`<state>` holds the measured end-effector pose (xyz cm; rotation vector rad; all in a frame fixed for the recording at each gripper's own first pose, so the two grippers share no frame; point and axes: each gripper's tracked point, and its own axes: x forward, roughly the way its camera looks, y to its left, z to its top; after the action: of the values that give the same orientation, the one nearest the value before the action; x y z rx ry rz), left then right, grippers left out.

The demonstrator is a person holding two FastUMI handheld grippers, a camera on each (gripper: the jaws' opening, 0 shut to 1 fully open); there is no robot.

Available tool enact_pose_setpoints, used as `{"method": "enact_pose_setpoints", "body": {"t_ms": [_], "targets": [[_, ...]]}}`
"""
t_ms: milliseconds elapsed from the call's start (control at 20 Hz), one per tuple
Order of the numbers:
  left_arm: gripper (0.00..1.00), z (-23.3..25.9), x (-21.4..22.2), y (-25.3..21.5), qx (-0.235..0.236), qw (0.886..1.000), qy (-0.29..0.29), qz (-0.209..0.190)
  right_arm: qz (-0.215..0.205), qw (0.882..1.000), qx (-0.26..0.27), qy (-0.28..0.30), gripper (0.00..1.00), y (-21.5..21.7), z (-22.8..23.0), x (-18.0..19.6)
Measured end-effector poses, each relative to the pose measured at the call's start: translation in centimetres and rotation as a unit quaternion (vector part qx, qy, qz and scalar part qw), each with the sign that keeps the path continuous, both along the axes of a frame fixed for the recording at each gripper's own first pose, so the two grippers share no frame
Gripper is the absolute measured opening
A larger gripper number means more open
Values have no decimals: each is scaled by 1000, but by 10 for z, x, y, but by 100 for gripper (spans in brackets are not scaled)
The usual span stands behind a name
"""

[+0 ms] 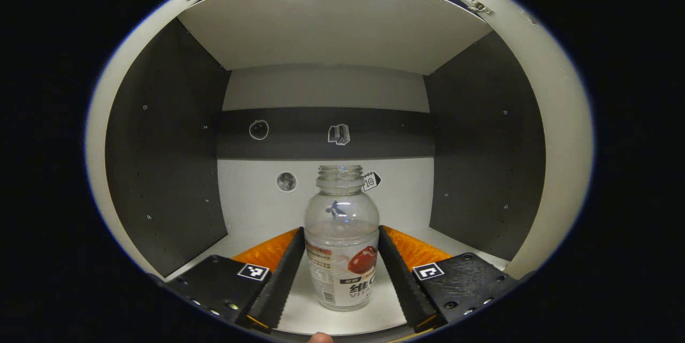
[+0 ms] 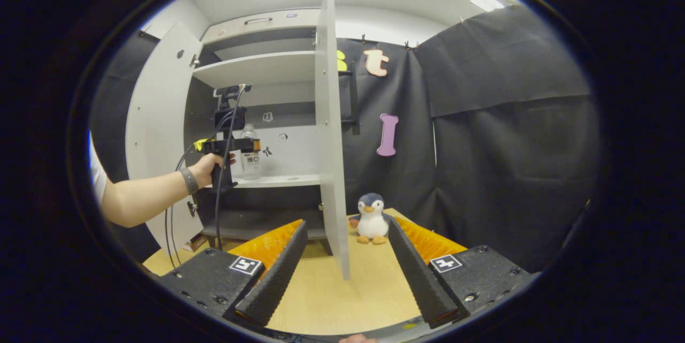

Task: Grasp the bottle in the cabinet with the left hand and place it on the coaster, then close the right door with the right hand and the left door with the left hand.

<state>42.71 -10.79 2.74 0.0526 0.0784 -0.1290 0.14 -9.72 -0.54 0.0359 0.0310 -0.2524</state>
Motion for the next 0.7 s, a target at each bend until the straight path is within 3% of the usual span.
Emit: {"method": "enact_pose_setpoints", "body": {"t_ms": [50,350,450,500,550,700], "targets": [[80,1,0,0,1,1000,1,-1,1,1000,0,-1,99,-1,0,1],[76,21,-17,4,-14,1000,-13,-8,18,1000,0,-2,96,5,1,6],[79,33,-34,3,-30,999,-18,-25,27,1000,1,-4,96,9,2,6],[76,37,-46,-1,-46,998,-15,-39,31,1000,1,-6,99,11,3,6],[75,40,-59,-6,-59,997,-12,-52,35,999,0,-6,96,13,2,5],[75,47,-104,-2,-62,995,-21,-70,51,999,-1,-7,96,20,2,4]]}}
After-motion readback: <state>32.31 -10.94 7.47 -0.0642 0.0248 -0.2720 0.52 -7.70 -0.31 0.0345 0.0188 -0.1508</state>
